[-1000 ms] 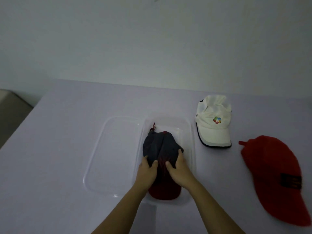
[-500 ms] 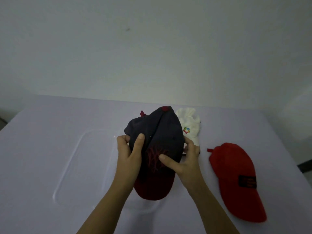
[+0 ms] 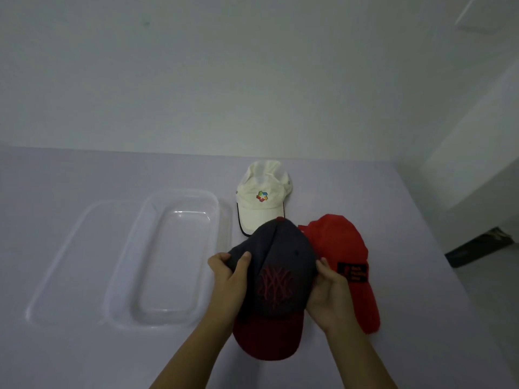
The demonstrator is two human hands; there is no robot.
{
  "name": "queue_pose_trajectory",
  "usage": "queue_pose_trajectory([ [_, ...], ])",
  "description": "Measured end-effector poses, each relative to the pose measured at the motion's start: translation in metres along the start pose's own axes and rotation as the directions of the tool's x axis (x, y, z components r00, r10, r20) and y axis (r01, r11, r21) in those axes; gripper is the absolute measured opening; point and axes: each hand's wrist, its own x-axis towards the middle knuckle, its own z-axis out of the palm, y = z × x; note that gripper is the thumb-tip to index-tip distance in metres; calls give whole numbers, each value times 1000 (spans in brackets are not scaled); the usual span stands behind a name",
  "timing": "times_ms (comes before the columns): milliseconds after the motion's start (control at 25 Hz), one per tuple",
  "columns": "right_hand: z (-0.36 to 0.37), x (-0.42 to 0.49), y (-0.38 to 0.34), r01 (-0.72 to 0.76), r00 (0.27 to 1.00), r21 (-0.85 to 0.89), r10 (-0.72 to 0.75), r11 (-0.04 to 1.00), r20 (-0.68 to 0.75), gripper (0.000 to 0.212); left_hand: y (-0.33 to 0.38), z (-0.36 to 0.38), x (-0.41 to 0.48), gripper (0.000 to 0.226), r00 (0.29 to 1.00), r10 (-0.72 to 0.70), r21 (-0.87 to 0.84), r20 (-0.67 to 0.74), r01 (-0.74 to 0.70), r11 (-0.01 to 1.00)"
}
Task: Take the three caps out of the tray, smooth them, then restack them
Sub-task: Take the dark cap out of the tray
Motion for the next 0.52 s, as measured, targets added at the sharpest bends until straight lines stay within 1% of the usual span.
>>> queue_pose_trajectory([
  [40,-10,3,6,-29,999,-32,28,999,-44,42,-8,4,2,42,999,-47,9,-6,47,999],
  [120,-27,7,14,-71,996,-113,64,991,-65,57,-21,8,8,51,987,-153,2,-40,154,988],
  [200,-39,9,19,-159,987,-214,153,964,-45,71,-29,11,16,53,969,-237,-18,-73,236,972],
  [240,-41,8,22,-216,976,-300,212,929,-45,69,-32,12,20,54,966,-247,-17,-72,247,969],
  [320,-41,5,27,-278,959,-398,273,874,-69,52,-32,16,25,57,971,-232,6,-63,233,973],
  [400,-33,4,31,-264,963,-405,217,876,-158,47,-29,20,27,63,976,-202,-2,-79,203,979],
  [480,-20,3,31,-211,961,-436,105,875,-255,50,-29,24,26,69,961,-239,-37,-138,237,971],
  [520,-13,0,31,-196,956,-475,59,858,-288,53,-32,23,29,73,952,-262,-65,-160,254,965],
])
